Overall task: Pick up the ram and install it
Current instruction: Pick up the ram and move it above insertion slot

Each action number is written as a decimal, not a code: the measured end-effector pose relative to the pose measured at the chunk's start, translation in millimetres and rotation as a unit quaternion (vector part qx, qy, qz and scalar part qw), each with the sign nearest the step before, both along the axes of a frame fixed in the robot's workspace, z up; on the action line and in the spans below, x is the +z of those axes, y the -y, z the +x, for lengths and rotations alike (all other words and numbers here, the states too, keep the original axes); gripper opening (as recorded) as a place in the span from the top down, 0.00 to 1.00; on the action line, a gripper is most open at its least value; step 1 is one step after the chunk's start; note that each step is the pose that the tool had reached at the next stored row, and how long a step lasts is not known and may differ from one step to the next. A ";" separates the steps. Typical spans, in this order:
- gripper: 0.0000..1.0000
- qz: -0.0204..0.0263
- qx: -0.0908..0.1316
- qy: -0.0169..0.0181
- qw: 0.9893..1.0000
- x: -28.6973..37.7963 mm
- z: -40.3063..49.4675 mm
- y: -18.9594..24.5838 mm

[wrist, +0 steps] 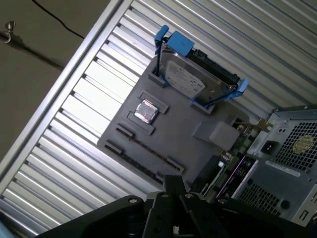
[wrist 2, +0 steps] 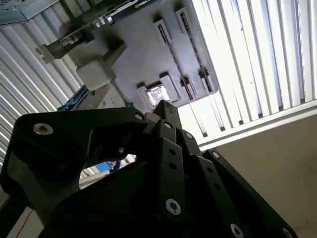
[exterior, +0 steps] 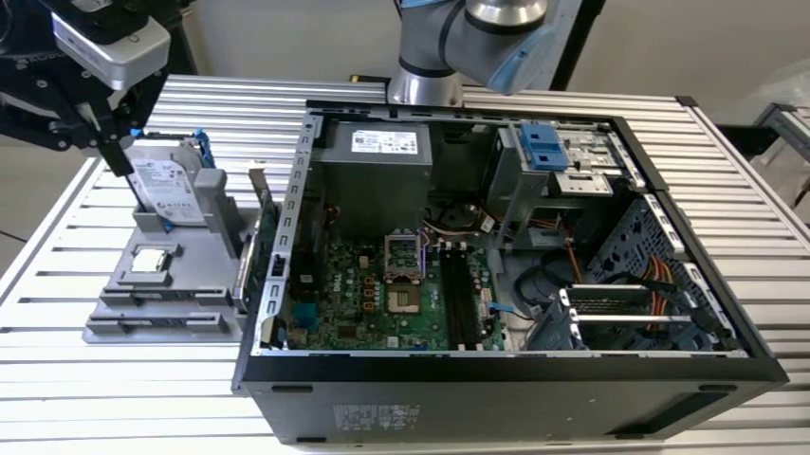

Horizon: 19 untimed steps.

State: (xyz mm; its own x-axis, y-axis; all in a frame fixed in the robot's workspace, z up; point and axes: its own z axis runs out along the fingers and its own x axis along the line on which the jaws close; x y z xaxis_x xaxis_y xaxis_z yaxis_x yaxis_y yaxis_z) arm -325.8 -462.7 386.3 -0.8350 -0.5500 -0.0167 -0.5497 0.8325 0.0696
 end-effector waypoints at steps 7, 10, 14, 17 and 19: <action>1.00 0.000 0.023 0.000 1.000 0.0 0.0 0.0; 1.00 0.000 0.031 0.000 1.000 0.0 0.0 0.0; 1.00 0.000 0.042 0.000 0.999 -0.1 0.0 0.0; 1.00 0.000 0.052 0.000 0.999 0.0 0.0 0.0; 1.00 0.000 0.058 0.000 0.998 0.0 0.0 0.0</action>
